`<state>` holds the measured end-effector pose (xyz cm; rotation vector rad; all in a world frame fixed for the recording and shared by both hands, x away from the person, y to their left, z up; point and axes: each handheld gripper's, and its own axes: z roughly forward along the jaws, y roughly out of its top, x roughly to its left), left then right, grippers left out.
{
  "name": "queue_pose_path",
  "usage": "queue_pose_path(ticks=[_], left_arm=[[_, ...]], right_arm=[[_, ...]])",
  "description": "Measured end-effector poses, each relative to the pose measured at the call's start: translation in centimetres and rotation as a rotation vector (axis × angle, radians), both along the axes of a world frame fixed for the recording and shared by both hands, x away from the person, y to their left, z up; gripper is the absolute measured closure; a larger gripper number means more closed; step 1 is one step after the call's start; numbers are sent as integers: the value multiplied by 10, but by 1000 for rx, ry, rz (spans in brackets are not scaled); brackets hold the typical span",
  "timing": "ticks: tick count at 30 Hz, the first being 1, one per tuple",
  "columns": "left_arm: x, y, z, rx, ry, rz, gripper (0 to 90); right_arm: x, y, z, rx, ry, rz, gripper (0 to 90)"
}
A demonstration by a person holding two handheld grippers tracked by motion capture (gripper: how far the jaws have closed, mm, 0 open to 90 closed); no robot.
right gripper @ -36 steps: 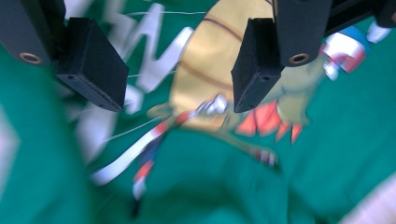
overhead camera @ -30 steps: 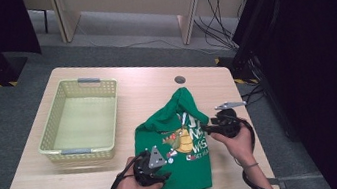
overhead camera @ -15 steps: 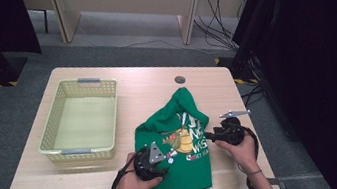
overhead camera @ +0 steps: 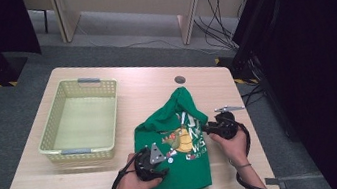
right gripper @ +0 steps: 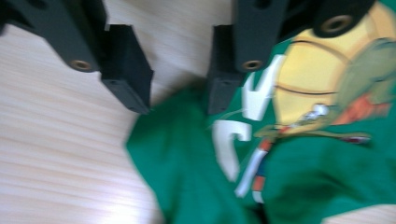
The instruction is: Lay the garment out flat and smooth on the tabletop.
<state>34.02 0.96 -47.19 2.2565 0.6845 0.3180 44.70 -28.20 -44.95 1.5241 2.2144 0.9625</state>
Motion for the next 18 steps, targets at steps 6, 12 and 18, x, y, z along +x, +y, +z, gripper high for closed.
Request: queue_pose_path(ticks=[6, 12, 18], left_arm=[[1, 0, 0, 1, -3, -4, 471], [2, 0, 0, 6, -7, -20, 472], [2, 1, 0, 0, -7, -22, 473]], right_arm=[[4, 3, -5, -50, 3, 0, 619], [8, 11, -9, -83, -7, 24, 564], [5, 16, -11, -67, -47, 61, 583]])
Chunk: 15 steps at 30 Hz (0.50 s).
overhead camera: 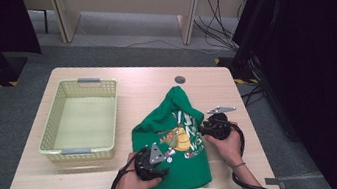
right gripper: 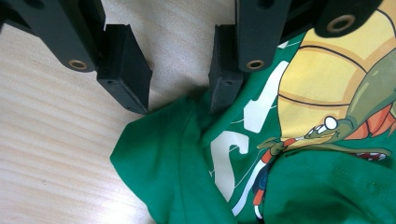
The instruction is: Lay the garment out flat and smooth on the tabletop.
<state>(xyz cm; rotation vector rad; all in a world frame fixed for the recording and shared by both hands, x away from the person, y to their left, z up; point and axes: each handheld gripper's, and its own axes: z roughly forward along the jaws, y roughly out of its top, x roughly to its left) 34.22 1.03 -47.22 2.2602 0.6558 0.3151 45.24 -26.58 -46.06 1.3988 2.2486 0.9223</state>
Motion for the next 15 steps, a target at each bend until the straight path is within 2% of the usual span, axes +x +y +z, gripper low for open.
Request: queue_pose_path(ticks=[6, 11, 15], left_arm=[[0, -1, 0, 0, -7, 2, 470], [-2, 0, -1, -5, -23, -6, 485], [-1, 1, -1, -10, -14, -12, 484]], right_arm=[[-3, 4, 7, 16, 0, 16, 557], [5, 4, 2, 19, 17, -24, 518], [6, 10, 1, 6, -2, -12, 519]])
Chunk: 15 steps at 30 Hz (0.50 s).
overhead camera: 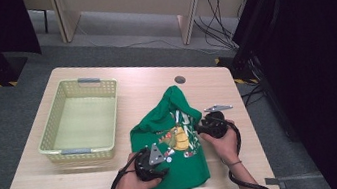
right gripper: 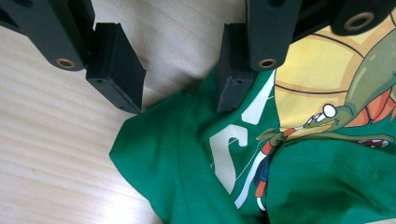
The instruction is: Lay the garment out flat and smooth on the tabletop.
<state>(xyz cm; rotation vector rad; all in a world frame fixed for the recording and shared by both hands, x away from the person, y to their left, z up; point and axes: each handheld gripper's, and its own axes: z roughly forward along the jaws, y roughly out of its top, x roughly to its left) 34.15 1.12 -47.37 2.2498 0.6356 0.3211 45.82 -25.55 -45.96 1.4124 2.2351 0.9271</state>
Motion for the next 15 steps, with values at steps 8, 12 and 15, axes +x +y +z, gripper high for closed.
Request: queue_pose_path(ticks=[8, 12, 15], left_arm=[[-1, 1, -1, -8, -11, -5, 487], [-1, 1, -1, -11, -14, -8, 489], [-1, 1, -2, -15, -16, -7, 489]], right_arm=[[6, 5, -1, 2, -19, 11, 712], [9, 5, -2, 13, -20, 3, 796], [11, 6, -2, 22, -13, -4, 831]])
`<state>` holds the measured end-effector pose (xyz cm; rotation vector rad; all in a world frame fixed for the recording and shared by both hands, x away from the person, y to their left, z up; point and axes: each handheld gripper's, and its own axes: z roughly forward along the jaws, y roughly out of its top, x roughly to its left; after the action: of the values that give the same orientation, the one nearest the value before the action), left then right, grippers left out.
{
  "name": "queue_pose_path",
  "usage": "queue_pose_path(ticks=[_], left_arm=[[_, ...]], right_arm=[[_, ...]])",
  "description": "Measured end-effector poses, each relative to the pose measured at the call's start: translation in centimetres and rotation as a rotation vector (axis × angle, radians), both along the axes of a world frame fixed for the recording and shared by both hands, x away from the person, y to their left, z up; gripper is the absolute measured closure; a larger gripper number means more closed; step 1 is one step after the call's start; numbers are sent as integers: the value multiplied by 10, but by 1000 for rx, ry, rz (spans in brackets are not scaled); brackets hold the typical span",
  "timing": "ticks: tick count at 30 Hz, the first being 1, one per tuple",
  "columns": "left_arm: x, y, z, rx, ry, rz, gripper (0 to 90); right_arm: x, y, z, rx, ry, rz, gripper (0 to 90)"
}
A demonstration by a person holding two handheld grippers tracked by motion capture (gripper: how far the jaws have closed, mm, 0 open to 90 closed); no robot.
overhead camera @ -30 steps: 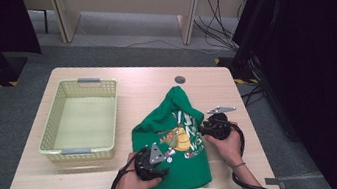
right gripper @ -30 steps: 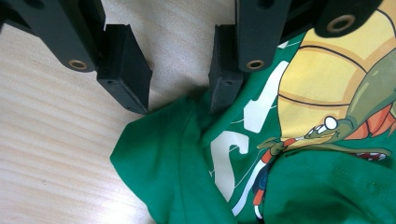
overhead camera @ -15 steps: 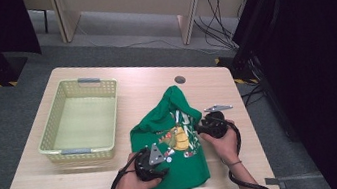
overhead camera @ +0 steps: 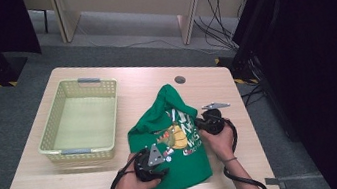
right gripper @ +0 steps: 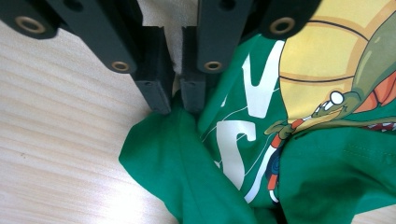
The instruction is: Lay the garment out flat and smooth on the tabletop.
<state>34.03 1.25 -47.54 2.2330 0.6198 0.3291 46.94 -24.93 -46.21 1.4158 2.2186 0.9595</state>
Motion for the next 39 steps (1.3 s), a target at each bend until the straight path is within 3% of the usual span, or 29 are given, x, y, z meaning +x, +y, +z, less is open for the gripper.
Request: queue_pose_path(ticks=[7, 14, 25, 33, 38, 39], left_arm=[[-1, 0, 0, -2, 0, 7, 489], [-1, 0, -1, -12, 10, 26, 497], [-2, -1, 0, -7, 4, 33, 498], [-2, -1, 0, 0, 3, 35, 498], [-1, -1, 0, -2, 4, 37, 497], [-2, -1, 0, -1, 1, 37, 497]], right_arm=[[0, 1, 6, -25, -9, 1, 863], [-2, -9, 31, -46, -54, 6, 865], [0, -40, 64, -85, -94, -63, 869], [7, -54, 71, -83, -117, -107, 868], [12, -51, 64, -108, -105, -102, 866], [15, -50, 56, -128, -83, -103, 862]])
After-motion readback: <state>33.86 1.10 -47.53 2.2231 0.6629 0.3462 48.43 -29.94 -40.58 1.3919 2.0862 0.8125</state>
